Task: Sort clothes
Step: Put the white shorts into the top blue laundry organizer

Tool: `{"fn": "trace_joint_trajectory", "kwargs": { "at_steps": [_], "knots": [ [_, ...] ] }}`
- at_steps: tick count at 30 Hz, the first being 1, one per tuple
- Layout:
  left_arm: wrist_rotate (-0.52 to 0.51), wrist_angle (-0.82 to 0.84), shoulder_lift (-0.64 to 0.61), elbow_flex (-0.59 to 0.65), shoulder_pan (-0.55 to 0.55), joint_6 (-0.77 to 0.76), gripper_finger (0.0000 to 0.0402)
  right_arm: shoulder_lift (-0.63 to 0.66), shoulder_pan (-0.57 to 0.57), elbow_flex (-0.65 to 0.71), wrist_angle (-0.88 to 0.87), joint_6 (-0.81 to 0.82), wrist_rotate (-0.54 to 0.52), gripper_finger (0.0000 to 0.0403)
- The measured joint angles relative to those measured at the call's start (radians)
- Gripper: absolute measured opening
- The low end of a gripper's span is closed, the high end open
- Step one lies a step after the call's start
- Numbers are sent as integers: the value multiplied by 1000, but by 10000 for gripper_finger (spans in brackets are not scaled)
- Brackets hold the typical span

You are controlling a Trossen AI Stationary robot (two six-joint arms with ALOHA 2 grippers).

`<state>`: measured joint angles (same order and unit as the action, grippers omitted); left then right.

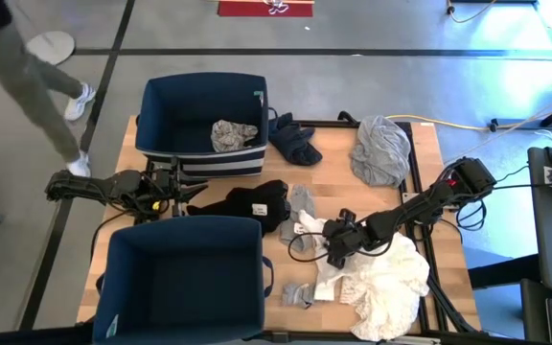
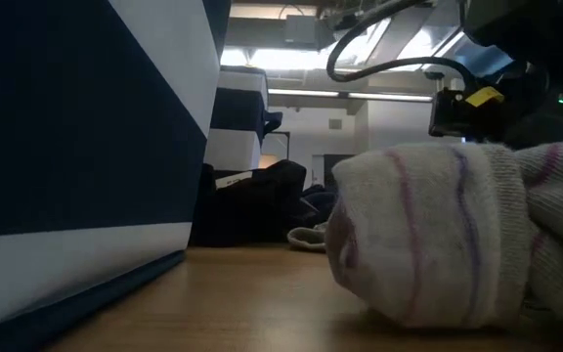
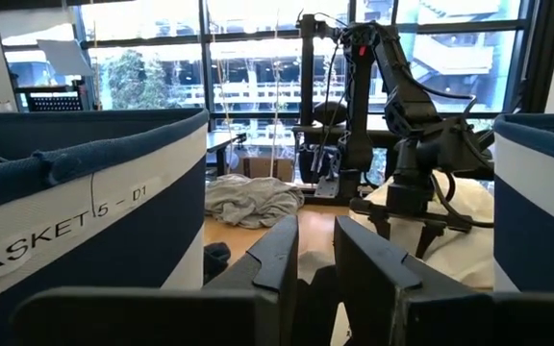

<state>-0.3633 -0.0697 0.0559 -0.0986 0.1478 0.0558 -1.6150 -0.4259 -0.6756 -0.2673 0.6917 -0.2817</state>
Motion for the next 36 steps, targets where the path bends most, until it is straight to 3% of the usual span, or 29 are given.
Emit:
{"fn": "trace_joint_trajectory", "kwargs": {
  "at_steps": [9,11,16,21,29,36],
  "knots": [
    [0,-1,0,0,0,-3,60,2,1,-4,-22,-13,19,32],
    [0,-2,0,0,0,-3,60,16,2,-23,-77,-69,35,14],
    [0,-1,0,0,0,-26,60,79,9,-102,-279,-110,7,36],
    [0,-3,0,0,0,-23,60,165,36,-179,-431,-164,31,22],
    [0,-3,0,0,0,-26,60,280,140,-321,-506,-262,-6,19],
    [0,-31,0,0,0,-51,60,298,251,-505,-612,-390,-39,16]
  ]
}}
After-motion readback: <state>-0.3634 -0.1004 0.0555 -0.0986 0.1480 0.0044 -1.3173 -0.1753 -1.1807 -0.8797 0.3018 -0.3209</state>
